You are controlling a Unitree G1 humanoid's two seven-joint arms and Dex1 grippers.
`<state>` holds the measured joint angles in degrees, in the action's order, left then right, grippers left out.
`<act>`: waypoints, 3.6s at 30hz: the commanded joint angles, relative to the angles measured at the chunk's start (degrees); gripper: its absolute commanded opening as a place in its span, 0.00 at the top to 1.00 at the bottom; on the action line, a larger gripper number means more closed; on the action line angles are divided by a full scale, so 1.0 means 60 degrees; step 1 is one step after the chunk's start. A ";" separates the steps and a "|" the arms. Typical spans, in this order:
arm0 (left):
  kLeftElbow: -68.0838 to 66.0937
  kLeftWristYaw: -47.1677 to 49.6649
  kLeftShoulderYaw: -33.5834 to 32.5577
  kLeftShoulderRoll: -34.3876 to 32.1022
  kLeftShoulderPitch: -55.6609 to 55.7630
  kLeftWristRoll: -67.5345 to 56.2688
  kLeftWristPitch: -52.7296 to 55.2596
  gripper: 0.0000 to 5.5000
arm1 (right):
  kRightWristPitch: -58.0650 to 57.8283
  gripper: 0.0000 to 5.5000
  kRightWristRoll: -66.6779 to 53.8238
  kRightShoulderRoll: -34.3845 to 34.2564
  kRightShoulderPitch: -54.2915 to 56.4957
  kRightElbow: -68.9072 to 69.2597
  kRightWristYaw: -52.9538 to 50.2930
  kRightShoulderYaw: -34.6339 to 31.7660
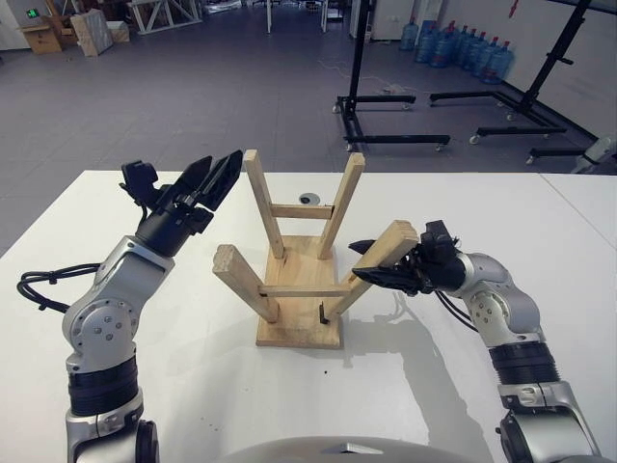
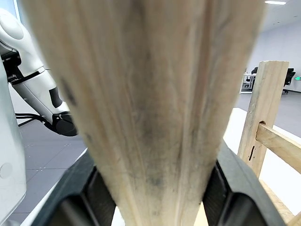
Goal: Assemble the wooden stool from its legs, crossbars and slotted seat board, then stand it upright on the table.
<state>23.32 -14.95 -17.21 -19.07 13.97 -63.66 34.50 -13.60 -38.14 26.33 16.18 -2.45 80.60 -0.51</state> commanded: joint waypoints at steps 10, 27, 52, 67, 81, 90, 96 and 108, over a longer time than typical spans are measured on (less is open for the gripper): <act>-0.0018 0.0006 -0.0151 -0.0100 -0.0124 0.0100 0.0040 0.02 | 0.0312 0.63 0.0173 -0.0009 -0.1527 0.0803 -0.0766 -0.0074; -0.0047 -0.0012 -0.0214 -0.0224 -0.0152 0.0083 0.0121 0.02 | 0.1035 0.63 0.0249 -0.0115 -0.2447 0.2167 -0.1668 -0.0039; -0.0179 -0.0029 -0.0268 -0.0244 -0.0113 0.0203 0.0049 0.02 | 0.1766 0.63 0.1141 -0.0106 -0.2489 0.2565 -0.2804 0.1073; -0.0154 -0.0060 -0.0252 -0.0155 -0.0139 0.0318 -0.0047 0.02 | 0.0579 0.63 0.1386 0.0140 -0.1610 0.3022 -0.3868 0.1355; -0.0011 0.0867 -0.0732 -0.0895 0.1250 0.0963 -0.0143 0.02 | 0.0107 0.63 0.1890 -0.0344 -0.1303 0.3273 -0.4951 0.1812; 0.1278 0.1629 0.1069 -0.3370 0.2437 0.3821 0.0784 0.02 | -0.0389 0.63 0.2713 -0.0809 -0.0689 0.3254 -0.6046 0.2325; 0.1426 0.1334 0.3364 -0.3864 0.2345 0.6878 0.0502 0.02 | -0.1084 0.63 0.3441 -0.1235 -0.0062 0.3200 -0.6872 0.2935; 0.0577 -0.0039 0.5790 -0.3993 0.1563 1.1464 -0.1709 0.02 | -0.2036 0.63 0.3832 -0.1841 0.0752 0.2945 -0.7484 0.3200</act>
<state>26.57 -13.59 17.25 -42.82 24.25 3.15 25.27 -24.90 -15.85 15.26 19.46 15.89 36.34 18.55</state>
